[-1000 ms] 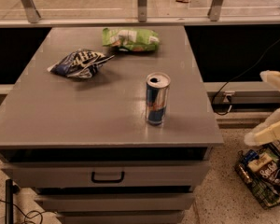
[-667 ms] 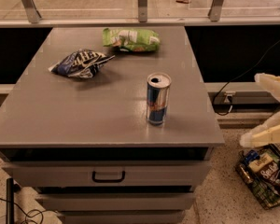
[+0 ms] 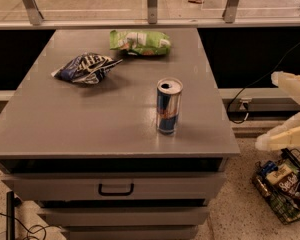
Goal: Knock redbull can over
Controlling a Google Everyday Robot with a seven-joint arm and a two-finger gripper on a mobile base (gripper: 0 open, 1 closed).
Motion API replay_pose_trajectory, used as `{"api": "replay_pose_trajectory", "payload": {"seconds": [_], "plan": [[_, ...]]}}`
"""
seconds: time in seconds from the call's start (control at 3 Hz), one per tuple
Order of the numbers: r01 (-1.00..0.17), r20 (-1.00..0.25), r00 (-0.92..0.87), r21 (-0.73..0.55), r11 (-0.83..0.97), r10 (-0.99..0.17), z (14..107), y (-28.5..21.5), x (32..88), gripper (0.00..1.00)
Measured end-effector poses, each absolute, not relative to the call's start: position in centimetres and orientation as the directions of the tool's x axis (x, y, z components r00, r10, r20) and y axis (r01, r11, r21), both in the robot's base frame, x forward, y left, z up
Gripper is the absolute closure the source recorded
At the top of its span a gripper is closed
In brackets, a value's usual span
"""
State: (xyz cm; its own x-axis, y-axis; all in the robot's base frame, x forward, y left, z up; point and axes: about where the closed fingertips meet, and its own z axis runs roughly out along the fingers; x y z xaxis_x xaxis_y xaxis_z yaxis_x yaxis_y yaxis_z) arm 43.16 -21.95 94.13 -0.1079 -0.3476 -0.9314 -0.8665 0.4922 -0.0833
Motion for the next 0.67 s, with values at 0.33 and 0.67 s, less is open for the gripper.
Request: {"api": "replay_pose_trajectory", "payload": {"seconds": [0.33, 0.67], "plan": [[-0.854, -0.943, -0.114, -0.067, 0.515, -0.313, 93.8, -21.5, 43.5, 0.0], [-0.856, -0.963, -0.112, -0.033, 0.516, -0.247, 92.2, -19.1, 44.9, 0.0]]}}
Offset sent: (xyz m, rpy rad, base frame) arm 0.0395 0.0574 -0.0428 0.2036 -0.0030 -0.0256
